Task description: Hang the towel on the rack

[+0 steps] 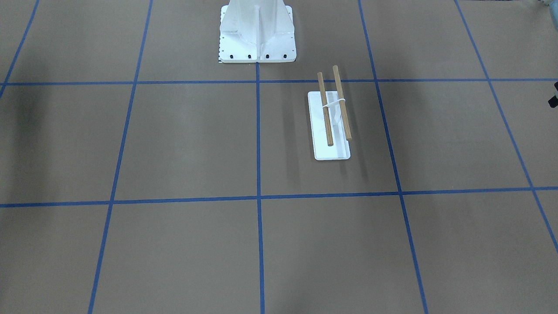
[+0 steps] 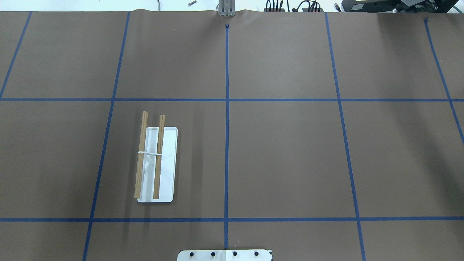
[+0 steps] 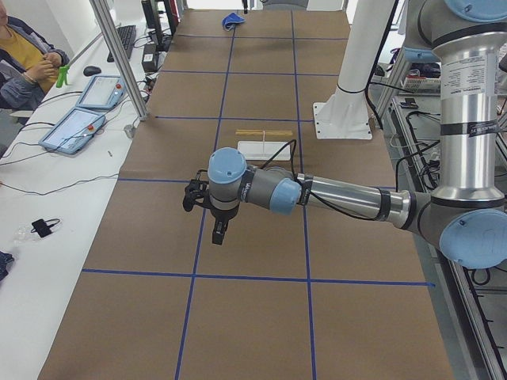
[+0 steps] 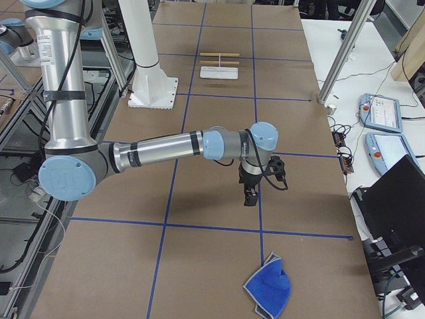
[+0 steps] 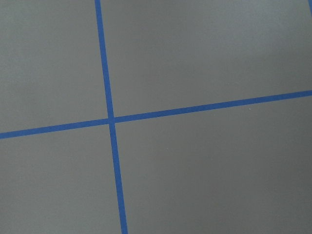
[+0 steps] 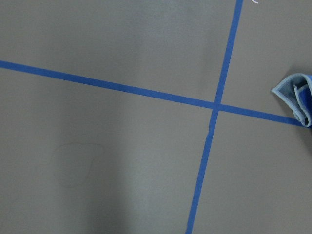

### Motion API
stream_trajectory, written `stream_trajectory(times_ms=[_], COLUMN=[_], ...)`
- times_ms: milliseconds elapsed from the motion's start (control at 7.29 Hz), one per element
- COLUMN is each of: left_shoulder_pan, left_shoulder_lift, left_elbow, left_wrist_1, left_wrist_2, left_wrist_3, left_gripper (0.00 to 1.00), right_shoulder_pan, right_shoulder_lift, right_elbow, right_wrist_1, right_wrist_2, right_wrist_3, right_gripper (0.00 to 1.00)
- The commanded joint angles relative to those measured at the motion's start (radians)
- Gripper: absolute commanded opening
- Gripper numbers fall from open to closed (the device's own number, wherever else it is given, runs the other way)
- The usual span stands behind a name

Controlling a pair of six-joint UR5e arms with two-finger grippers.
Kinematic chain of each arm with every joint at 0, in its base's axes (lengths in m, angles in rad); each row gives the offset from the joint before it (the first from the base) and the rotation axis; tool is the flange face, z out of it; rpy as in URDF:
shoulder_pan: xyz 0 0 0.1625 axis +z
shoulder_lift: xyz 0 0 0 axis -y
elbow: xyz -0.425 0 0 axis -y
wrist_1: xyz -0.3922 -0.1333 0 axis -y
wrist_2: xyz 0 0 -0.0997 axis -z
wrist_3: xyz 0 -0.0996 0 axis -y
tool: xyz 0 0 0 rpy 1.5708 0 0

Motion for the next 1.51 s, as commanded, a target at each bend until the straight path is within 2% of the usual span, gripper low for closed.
stream_trajectory(times_ms=[0,274,411,548,823,1097,1371], left_shoulder_pan=[0.000,-0.002,0.000,0.000,-0.002,-0.002,-0.005], left_shoulder_lift=[-0.005,-0.006,-0.012,-0.011,-0.012,-0.012,-0.011], left_elbow=[-0.001,-0.013,-0.010,-0.013,-0.011,-0.016,-0.017], left_wrist_1=[0.000,0.000,0.001,0.003,0.003,0.003,0.003], left_wrist_2=[-0.015,-0.022,-0.023,-0.024,-0.024,-0.026,-0.026], left_wrist_3=[-0.002,-0.002,-0.002,-0.002,-0.002,-0.002,-0.002], left_gripper=[0.98,0.98,0.98,0.98,0.98,0.98,0.98], right_shoulder_pan=[0.025,0.041,0.041,0.035,0.033,0.015,-0.008], right_shoulder_lift=[0.104,0.178,0.251,0.278,0.281,0.284,0.284], right_elbow=[-0.332,-0.502,-0.638,-0.736,-0.780,-0.789,-0.832], right_wrist_1=[0.276,0.317,0.392,0.481,0.523,0.532,0.592], right_wrist_2=[-0.008,-0.029,-0.075,-0.078,-0.162,-0.170,-0.204], right_wrist_3=[-0.052,-0.144,-0.167,-0.169,-0.216,-0.222,-0.222], right_gripper=[0.97,0.92,0.90,0.86,0.81,0.79,0.79])
